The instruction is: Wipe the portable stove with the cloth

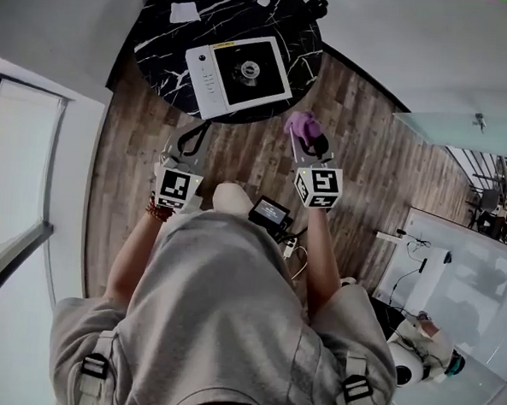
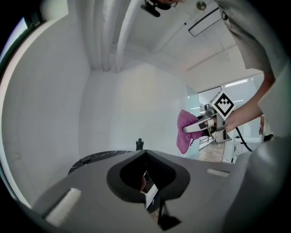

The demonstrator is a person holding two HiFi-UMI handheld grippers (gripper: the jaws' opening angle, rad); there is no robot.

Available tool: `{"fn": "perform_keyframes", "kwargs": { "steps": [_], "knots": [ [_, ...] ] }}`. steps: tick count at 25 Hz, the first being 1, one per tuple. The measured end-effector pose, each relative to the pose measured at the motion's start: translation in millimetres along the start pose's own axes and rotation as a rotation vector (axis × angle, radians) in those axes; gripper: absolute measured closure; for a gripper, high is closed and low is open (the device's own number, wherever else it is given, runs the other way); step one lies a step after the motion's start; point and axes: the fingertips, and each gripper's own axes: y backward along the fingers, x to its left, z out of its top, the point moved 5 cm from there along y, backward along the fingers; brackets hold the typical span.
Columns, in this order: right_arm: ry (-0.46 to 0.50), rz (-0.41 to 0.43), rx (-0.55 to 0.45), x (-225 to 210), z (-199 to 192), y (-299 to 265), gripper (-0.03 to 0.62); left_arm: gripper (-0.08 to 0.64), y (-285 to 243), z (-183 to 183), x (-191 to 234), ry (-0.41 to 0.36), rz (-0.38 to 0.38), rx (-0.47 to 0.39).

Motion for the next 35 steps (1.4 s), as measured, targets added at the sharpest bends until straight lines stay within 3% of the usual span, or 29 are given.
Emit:
{"fn": "perform_keyframes", "kwargs": {
  "steps": [9,13,18,21,26,31,35],
  "knots": [
    [-0.022,0.048,0.007,-32.3,-8.2,-56.6,0.422,0.558,-49.5,-9.1,12.7,-0.044,-0.007,0.091],
    [-0.051,0.074,0.002,-67.4,-26.6,-82.6,0.422,0.558,-84.6,-16.9,3.8,-0.073,-0.014,0.151],
    [-0.007,0.191,0.023,-111.3,-41.9,-136.2,0.422,0.558,-126.8,-28.9,1.0,-0.055,0.015,0.240],
    [0.053,0.280,0.040,-130.0,-49.6,-171.3,0.420,0.558,-146.8,-36.3,4.4,-0.060,0.059,0.283],
    [0.176,0.456,0.101,-138.8,-63.1,-233.2,0.417,0.558,-166.1,-44.0,15.3,-0.033,0.222,0.327],
    [0.362,0.575,0.206,-121.5,-86.3,-288.8,0.410,0.550,-180.4,-72.2,0.1,-0.069,0.220,0.414],
    [0.539,0.615,0.232,-103.4,-98.5,-329.1,0.402,0.520,-192.0,-99.3,1.0,-0.038,0.208,0.445]
  ]
}}
